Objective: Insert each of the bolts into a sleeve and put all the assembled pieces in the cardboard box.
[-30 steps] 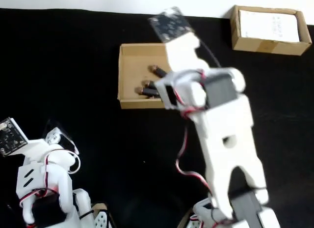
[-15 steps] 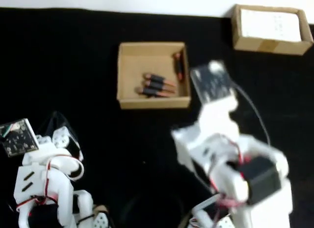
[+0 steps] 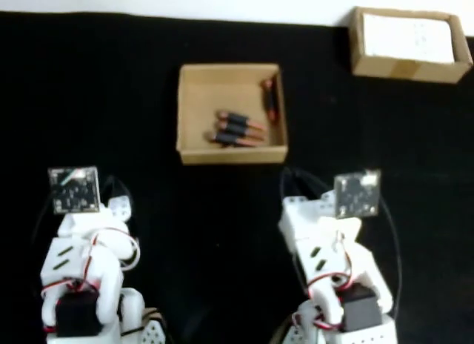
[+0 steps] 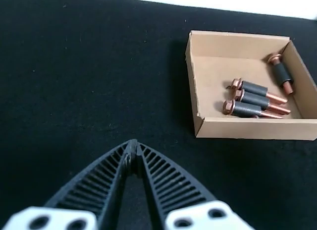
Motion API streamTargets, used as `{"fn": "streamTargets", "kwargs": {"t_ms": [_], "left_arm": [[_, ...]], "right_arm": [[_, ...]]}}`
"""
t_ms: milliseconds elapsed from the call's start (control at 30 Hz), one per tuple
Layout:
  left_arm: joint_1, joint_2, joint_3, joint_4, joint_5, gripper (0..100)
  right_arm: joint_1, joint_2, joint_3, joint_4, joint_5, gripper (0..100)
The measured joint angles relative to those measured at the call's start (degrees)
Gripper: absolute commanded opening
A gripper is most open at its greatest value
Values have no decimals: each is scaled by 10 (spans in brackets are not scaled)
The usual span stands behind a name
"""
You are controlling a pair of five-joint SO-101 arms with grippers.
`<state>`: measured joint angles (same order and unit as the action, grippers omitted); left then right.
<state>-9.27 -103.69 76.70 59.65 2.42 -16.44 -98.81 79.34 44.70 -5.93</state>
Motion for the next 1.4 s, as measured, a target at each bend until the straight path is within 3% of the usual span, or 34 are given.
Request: {"fn": "streamTargets", "kwargs": {"t_ms": [333,567,900,1100,1400], "left_arm": [[3,0,127,-23,-4,9],[3,1,193,-22,-4,9],[3,1,194,156,-4,9],[0,1,194,167,-5,9],[-3,1,194,167,-4,9]], "right_arm": [[52,-54,163,-25,0,8],[54,-55,163,102,0,8],[89,-55,163,233,0,8],[146,-55,163,261,0,8],[155,-55,163,264,0,8]]}}
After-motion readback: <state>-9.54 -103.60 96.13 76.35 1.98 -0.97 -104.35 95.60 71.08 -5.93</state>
